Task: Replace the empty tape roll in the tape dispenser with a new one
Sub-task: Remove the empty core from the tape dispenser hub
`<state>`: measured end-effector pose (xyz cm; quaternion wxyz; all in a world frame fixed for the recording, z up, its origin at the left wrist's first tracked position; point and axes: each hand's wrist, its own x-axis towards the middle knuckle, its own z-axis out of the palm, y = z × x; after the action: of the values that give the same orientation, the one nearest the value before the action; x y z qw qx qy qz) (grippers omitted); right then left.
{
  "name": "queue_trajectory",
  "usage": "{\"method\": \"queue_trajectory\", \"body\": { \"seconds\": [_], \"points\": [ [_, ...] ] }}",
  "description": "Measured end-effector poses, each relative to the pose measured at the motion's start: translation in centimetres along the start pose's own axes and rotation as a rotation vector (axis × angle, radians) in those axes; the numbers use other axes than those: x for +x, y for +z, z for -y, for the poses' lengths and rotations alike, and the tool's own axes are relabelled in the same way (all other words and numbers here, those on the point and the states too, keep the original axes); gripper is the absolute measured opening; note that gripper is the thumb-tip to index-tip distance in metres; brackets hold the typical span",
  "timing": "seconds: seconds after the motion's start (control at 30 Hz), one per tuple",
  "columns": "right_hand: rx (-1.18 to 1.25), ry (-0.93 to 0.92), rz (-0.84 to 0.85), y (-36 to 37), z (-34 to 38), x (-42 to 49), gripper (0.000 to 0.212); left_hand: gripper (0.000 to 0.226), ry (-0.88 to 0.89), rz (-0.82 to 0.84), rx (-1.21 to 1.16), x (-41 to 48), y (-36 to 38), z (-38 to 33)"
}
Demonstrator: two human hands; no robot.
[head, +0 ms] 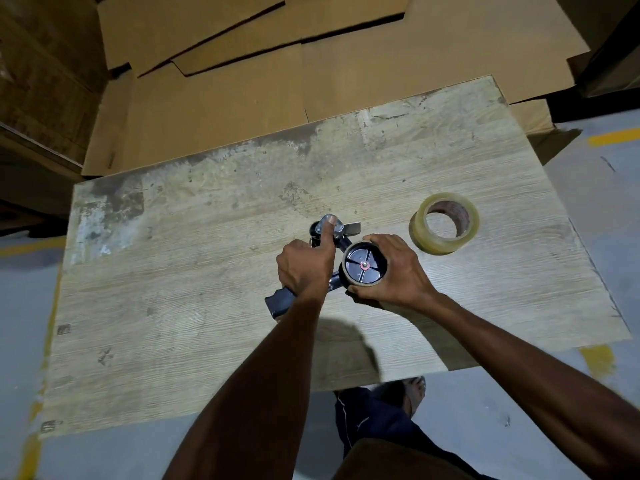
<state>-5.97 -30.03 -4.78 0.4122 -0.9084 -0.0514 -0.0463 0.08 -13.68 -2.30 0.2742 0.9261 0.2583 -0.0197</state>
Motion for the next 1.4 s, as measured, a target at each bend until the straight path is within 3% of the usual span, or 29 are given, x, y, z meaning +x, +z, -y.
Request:
{"method": "queue_trajectory", "body": {
  "seconds": [0.17, 0.37, 0.47, 0.77, 1.0, 1.07, 1.23, 1.4],
  "points": [
    [0.012, -0.078, 0.004, -0.6, 0.2, 0.5, 0.079, 0.093, 0.006, 0.001, 0.034, 0.2, 0.1, 0.1],
    [0.018, 0.201, -0.173, 0.9, 2.3, -0.4, 0.063, 0.094, -0.005, -0.014, 0.018, 0.0, 0.2, -0.5],
    [0.021, 0.249, -0.213, 1.6, 2.8, -0.7, 0.062, 0.091, -0.016, -0.009, -0.002, 0.0, 0.0, -0.6],
    [-0.001, -0.028, 0.015, -0.7, 0.5, -0.4, 0.081, 0.08, 0.067, 0.011, -0.027, 0.1, -0.3, -0.3],
    [0.021, 0.003, 0.13, -2.0, 0.2, -0.8, 0.092, 0.079, 0.091, 0.02, -0.044, -0.1, -0.3, -0.1],
    [0.038, 0.044, 0.071, -2.3, 0.4, -2.0, 0.086, 0.079, 0.089, 0.025, -0.055, -0.2, -0.4, -0.1],
    [0.037, 0.224, -0.269, -2.8, 1.2, -3.1, 0.035, 0.078, 0.083, 0.039, -0.078, -0.2, -0.5, 0.0],
    [-0.015, 0.222, -0.218, -2.5, 2.0, -1.1, 0.033, 0.078, 0.084, 0.052, -0.1, -0.3, -0.5, 0.0]
  ]
}}
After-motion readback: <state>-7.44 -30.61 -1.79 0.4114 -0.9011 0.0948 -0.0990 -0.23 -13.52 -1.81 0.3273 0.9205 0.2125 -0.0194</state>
